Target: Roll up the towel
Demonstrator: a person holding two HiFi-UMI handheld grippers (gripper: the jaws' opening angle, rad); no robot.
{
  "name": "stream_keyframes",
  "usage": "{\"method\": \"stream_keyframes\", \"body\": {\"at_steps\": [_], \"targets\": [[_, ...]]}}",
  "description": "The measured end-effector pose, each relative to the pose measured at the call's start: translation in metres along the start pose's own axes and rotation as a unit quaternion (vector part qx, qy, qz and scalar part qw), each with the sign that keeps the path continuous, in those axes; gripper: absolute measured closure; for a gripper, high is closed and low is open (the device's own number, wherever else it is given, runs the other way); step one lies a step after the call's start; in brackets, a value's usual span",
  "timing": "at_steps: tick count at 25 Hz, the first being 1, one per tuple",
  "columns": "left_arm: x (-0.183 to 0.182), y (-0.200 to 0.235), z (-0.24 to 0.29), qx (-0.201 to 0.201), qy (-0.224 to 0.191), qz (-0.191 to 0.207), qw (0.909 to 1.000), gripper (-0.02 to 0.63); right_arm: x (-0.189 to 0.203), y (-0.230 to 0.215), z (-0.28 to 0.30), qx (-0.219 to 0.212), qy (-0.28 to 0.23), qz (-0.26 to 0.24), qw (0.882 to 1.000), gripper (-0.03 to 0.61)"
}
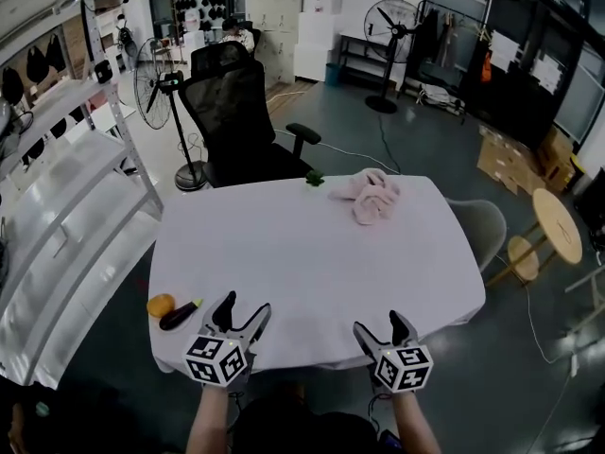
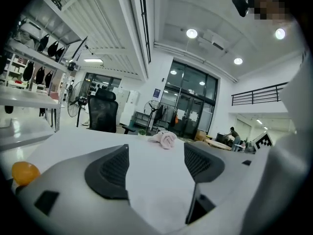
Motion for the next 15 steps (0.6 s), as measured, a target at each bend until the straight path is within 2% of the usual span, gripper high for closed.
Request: {"method": "stream_keyframes", "body": {"at_steps": [6,15], "targets": [[-0.002,0.006,0.027,0.027,0.017,0.009,0.9995,0.246,0.004,-0.003,0.008,0.013,0.014,0.010,1.000,0.172],[0.013,0.001,0.055,0.061,0.044,0.003,0.9972,0.247,0.019,-0.016,0.004,0.035,0.044,0.031,0.998,0.172]]}}
Point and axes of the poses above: the fingertips, and each gripper's own axes: z forward along the fingers, y to its left, x out of its underside, the point moved 10 cm from there along -z, backward along the fingers, and after that the axes turned 6 degrees about y, right-handed, at the moved point
